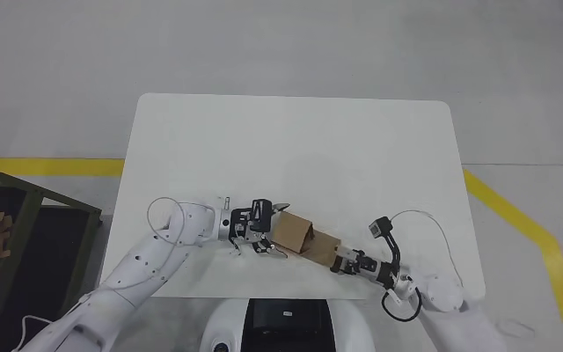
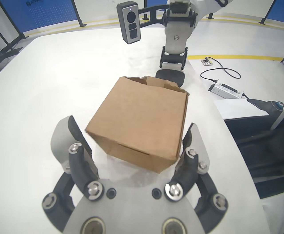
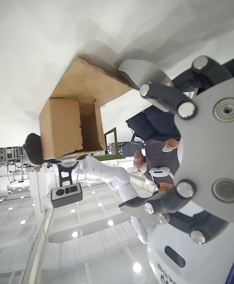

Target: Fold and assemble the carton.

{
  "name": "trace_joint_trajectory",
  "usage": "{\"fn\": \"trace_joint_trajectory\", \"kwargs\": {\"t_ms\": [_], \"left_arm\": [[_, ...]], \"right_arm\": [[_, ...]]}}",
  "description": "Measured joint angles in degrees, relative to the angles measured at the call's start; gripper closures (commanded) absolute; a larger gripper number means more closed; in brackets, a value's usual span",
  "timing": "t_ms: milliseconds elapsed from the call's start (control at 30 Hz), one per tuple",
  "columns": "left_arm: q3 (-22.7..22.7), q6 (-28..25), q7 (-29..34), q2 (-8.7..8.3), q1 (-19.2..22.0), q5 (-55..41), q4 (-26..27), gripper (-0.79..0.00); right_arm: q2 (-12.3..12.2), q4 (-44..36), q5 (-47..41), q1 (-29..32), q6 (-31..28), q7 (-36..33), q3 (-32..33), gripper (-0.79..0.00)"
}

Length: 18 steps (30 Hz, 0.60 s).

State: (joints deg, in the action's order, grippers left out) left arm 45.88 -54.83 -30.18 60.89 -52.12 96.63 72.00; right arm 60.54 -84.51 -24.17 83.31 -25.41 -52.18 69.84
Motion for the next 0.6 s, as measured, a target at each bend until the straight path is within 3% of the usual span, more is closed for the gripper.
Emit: {"fn": "trace_joint_trajectory", "kwargs": {"t_ms": [300, 600], "left_arm": [[2.5, 0.1, 1.8, -0.96, -1.7, -1.2, 0.1, -0.785], [6.0, 0.6, 3.4, -2.17, -4.0, -3.0, 0.6, -0.785]], "right_arm": [[2.9, 11.3, -2.4, -12.5, -2.9, 1.4, -7.6, -0.785], [3.7, 16.6, -4.7, -17.5, -4.6, -1.1, -8.0, -0.785]]}}
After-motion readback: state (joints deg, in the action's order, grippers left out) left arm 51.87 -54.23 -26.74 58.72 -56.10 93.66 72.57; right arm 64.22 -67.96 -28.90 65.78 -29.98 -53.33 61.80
